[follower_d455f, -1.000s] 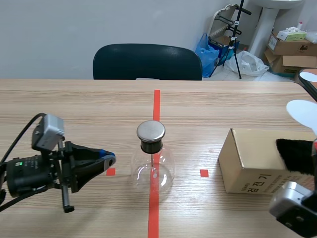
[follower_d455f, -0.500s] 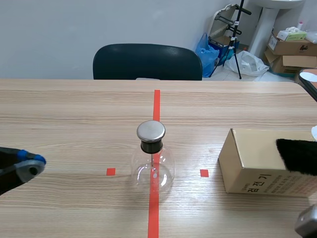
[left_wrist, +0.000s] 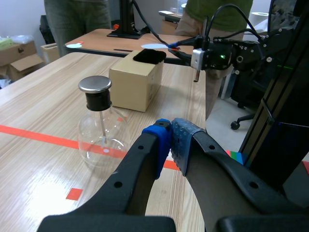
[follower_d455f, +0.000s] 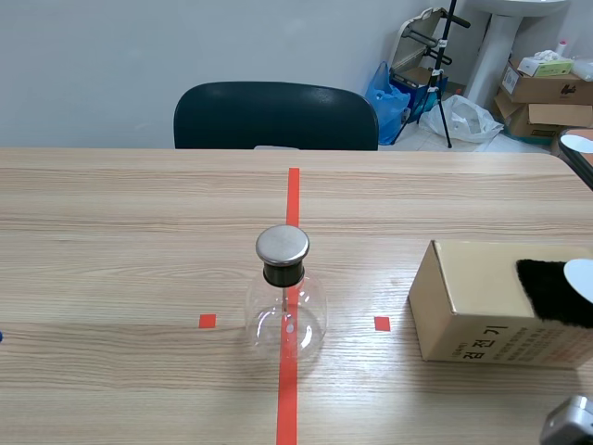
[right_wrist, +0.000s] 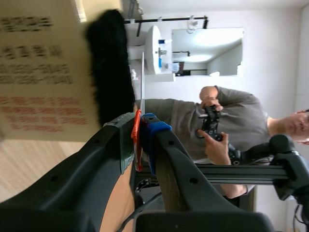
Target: Do the electroscope experiment
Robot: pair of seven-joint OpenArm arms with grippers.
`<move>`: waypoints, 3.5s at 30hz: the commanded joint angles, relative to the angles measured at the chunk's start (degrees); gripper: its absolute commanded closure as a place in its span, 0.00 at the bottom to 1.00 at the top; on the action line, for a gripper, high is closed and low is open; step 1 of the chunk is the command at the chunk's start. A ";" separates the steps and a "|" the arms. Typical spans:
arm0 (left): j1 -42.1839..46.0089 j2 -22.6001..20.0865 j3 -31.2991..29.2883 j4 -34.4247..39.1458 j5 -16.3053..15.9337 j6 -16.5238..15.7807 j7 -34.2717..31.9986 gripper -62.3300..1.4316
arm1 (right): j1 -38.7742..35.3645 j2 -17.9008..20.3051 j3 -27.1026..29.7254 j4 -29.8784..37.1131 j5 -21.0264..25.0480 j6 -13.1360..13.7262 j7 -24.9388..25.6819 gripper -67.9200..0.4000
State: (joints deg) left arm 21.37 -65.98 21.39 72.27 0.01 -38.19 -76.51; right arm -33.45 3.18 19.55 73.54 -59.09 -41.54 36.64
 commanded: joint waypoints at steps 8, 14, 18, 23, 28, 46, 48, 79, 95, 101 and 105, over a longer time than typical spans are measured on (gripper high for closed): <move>4.85 0.35 -4.59 2.47 -0.57 2.78 -0.61 0.94 | 2.99 0.15 0.37 -2.69 0.17 -3.32 0.17 0.98; 6.27 0.37 -6.56 3.15 -0.57 3.10 -0.57 0.92 | 2.99 0.13 0.26 -3.45 -0.09 -3.32 0.17 0.98; 6.27 0.35 -7.21 3.15 -0.55 3.10 -0.52 0.62 | 2.95 0.13 0.26 -4.85 -0.09 -3.32 0.15 0.98; 6.27 0.66 -7.28 3.13 -0.61 3.15 -2.32 0.03 | 2.80 0.13 0.26 -5.90 -0.28 -3.32 0.17 0.98; 6.43 1.38 -7.28 3.13 -0.63 4.20 -3.45 0.00 | 2.82 0.11 0.26 -5.90 -0.46 -3.32 4.94 0.98; 6.43 1.33 -7.28 3.13 -0.85 4.39 -3.41 0.00 | 1.36 -0.92 -0.11 -5.90 -0.48 -3.32 3.45 0.98; 6.43 1.36 -7.28 3.13 -0.85 4.39 -3.41 0.00 | 1.42 -1.01 -0.24 -5.90 -0.46 -3.32 8.72 0.98; 6.40 1.16 -7.28 3.13 -0.76 4.37 -2.99 0.00 | 0.42 -0.46 -0.31 -5.79 -0.96 -3.32 -6.23 0.98; 6.40 1.16 -7.28 3.13 -0.81 4.37 -3.02 0.00 | 0.72 0.00 0.66 -5.79 -0.22 -3.32 2.71 0.98; 6.40 1.16 -7.28 3.13 -0.79 4.37 -3.02 0.00 | 1.01 0.31 0.66 -5.79 -1.92 -3.32 9.01 0.98; 6.40 1.16 -7.28 3.13 -0.79 4.37 -2.99 0.00 | 0.90 0.13 0.66 -5.79 -1.77 -3.32 -2.49 0.98</move>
State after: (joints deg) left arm 27.92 -64.64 14.79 74.67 -0.03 -34.09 -78.67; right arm -32.53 2.33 19.27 67.40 -62.06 -42.24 37.41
